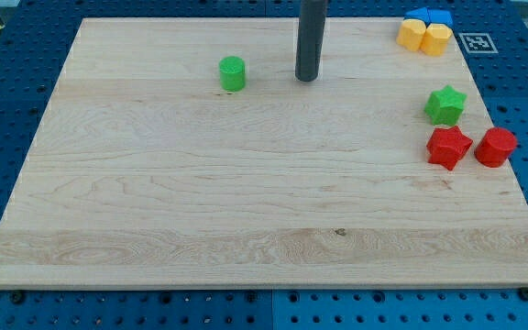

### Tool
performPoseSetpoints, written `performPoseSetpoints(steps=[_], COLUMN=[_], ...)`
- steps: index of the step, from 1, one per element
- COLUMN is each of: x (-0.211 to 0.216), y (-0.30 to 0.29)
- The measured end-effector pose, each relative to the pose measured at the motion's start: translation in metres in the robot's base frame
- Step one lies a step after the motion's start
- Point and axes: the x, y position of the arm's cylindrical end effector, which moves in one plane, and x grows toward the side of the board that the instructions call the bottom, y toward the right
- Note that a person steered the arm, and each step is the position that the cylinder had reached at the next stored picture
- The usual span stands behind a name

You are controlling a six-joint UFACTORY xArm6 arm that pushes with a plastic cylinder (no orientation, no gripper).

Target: Slide the green circle to the top left side of the board

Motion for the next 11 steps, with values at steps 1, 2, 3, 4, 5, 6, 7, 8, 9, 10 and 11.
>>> performPoseSetpoints(steps=[1,2,3,4,5,6,7,8,9,10,11], x=[0.005,0.005,0.005,0.004,-0.024,-0.036,-0.024,-0.015,-0.015,-0.029,-0.039], y=[-0.039,-0.109,-0.135,-0.125,-0.167,-0.193,-0.167,-0.168,-0.187,-0.230,-0.245])
